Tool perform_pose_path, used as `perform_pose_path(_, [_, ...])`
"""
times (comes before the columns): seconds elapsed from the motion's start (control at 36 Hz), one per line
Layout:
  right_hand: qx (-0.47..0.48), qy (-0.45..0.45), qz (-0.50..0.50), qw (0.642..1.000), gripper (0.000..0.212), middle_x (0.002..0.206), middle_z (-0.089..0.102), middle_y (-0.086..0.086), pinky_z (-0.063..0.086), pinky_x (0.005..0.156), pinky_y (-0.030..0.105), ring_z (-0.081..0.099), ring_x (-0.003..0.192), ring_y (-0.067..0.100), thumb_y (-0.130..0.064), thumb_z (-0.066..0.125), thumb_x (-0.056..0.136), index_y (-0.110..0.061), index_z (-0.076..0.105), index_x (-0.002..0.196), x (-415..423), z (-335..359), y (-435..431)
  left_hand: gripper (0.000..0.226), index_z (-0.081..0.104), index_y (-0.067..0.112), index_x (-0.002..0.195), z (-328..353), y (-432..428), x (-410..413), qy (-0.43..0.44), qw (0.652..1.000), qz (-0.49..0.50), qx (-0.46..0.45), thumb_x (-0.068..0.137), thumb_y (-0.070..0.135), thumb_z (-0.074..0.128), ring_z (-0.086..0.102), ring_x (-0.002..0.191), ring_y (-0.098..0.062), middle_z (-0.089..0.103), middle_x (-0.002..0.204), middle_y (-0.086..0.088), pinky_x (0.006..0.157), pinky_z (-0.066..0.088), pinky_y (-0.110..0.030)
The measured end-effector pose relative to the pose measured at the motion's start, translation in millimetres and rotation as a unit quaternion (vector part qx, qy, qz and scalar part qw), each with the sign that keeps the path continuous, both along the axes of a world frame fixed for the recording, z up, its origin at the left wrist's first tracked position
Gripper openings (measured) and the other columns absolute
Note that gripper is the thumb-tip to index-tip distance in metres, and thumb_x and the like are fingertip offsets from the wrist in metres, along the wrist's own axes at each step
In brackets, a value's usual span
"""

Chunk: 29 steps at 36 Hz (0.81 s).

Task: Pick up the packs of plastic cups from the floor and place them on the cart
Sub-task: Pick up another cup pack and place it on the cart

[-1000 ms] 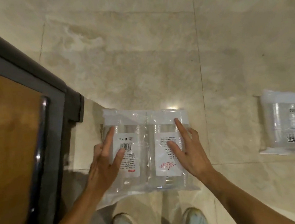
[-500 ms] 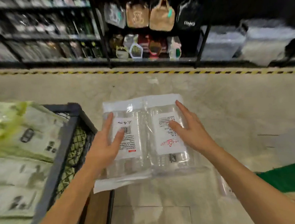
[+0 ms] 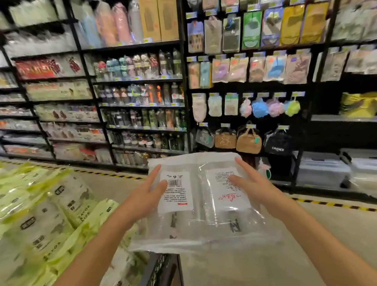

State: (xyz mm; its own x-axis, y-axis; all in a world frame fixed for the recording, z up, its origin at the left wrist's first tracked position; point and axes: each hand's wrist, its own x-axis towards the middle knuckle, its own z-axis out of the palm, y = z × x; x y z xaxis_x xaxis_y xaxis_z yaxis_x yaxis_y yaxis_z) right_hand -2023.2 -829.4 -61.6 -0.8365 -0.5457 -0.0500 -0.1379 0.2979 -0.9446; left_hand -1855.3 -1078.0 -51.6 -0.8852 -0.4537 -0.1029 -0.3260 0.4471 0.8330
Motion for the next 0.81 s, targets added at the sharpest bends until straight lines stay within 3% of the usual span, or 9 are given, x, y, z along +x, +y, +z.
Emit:
perform_pose_path(0.08, [0.009, 0.020, 0.040, 0.999, 0.064, 0.139, 0.042, -0.010, 0.043, 0.049, 0.014, 0.052, 0.076, -0.004, -0.039, 0.059, 0.098, -0.048, 0.026, 0.152, 3, 14, -14, 0.057, 0.006, 0.064, 0.145, 15, -2, 23, 0.003, 0.999, 0.042, -0.005, 0.098, 0.059, 0.037, 0.031, 0.144, -0.026, 0.028, 0.159, 0.008, 0.113, 0.030, -0.050])
perform_pose_path(0.17, [0.001, 0.014, 0.084, 0.996, 0.063, 0.127, 0.049, -0.009, 0.043, 0.047, 0.011, 0.054, 0.070, -0.004, -0.034, 0.060, 0.098, -0.048, 0.028, 0.151, 9, 28, -34, 0.057, 0.008, 0.055, 0.151, 29, 1, 48, 0.017, 0.996, 0.090, -0.001, 0.102, 0.051, 0.037, 0.026, 0.146, -0.025, 0.020, 0.162, 0.009, 0.113, 0.030, -0.047])
perform_pose_path(0.28, [0.005, 0.018, 0.154, 0.988, 0.065, 0.135, 0.044, -0.009, 0.040, 0.052, 0.014, 0.053, 0.072, -0.003, -0.036, 0.060, 0.098, -0.049, 0.027, 0.152, 21, 37, -60, 0.058, 0.009, 0.049, 0.153, 37, 8, 85, 0.024, 0.987, 0.155, -0.025, 0.102, 0.049, 0.037, 0.032, 0.143, -0.023, 0.025, 0.160, 0.006, 0.112, 0.034, -0.044])
perform_pose_path(0.36, [0.006, 0.024, 0.211, 0.977, 0.066, 0.156, 0.034, -0.006, 0.040, 0.061, 0.018, 0.052, 0.090, 0.004, -0.039, 0.061, 0.096, -0.050, 0.027, 0.151, 32, 36, -81, 0.057, 0.008, 0.049, 0.153, 38, 16, 116, 0.015, 0.978, 0.201, -0.047, 0.102, 0.051, 0.034, 0.033, 0.139, -0.017, 0.024, 0.160, 0.006, 0.103, 0.036, -0.037])
perform_pose_path(0.5, [0.014, 0.024, 0.308, 0.951, 0.067, 0.160, 0.028, -0.005, 0.045, 0.065, 0.023, 0.055, 0.090, 0.005, -0.042, 0.063, 0.094, -0.052, 0.028, 0.150, 67, 31, -115, 0.056, 0.013, 0.049, 0.153, 29, 25, 176, 0.000, 0.955, 0.287, -0.072, 0.101, 0.053, 0.034, 0.024, 0.147, -0.022, 0.018, 0.162, 0.008, 0.117, 0.024, -0.042])
perform_pose_path(0.61, [0.029, 0.057, 0.403, 0.913, 0.071, 0.161, 0.026, -0.011, 0.048, 0.099, 0.040, 0.050, 0.127, 0.015, -0.063, 0.066, 0.080, -0.063, 0.031, 0.142, 110, 26, -137, 0.057, 0.014, 0.042, 0.155, 21, 47, 238, -0.013, 0.930, 0.358, -0.078, 0.102, 0.050, 0.035, 0.020, 0.148, -0.022, 0.014, 0.163, 0.008, 0.118, 0.017, -0.040])
perform_pose_path(0.67, [0.024, 0.035, 0.443, 0.896, 0.064, 0.147, 0.044, -0.007, 0.055, 0.076, 0.018, 0.065, 0.096, -0.004, -0.052, 0.065, 0.089, -0.057, 0.031, 0.143, 140, 29, -143, 0.058, 0.013, 0.039, 0.156, 17, 61, 271, -0.020, 0.915, 0.395, -0.079, 0.102, 0.048, 0.035, 0.017, 0.149, -0.020, 0.012, 0.162, 0.010, 0.118, 0.014, -0.036])
perform_pose_path(0.72, [0.025, 0.016, 0.479, 0.877, 0.058, 0.129, 0.050, -0.010, 0.044, 0.046, 0.006, 0.061, 0.059, -0.015, -0.034, 0.060, 0.098, -0.044, 0.031, 0.148, 171, 30, -148, 0.059, 0.011, 0.038, 0.156, 13, 77, 305, -0.028, 0.899, 0.431, -0.076, 0.102, 0.048, 0.034, 0.012, 0.150, -0.017, 0.009, 0.162, 0.012, 0.117, 0.010, -0.034])
perform_pose_path(0.81, [0.014, 0.027, 0.536, 0.844, 0.063, 0.144, 0.039, -0.011, 0.047, 0.058, 0.009, 0.059, 0.078, -0.012, -0.037, 0.064, 0.095, -0.043, 0.033, 0.151, 221, 24, -160, 0.062, 0.010, 0.044, 0.155, 7, 105, 360, -0.038, 0.870, 0.487, -0.069, 0.099, 0.059, 0.033, 0.011, 0.150, -0.019, 0.006, 0.162, 0.017, 0.119, 0.009, -0.041])
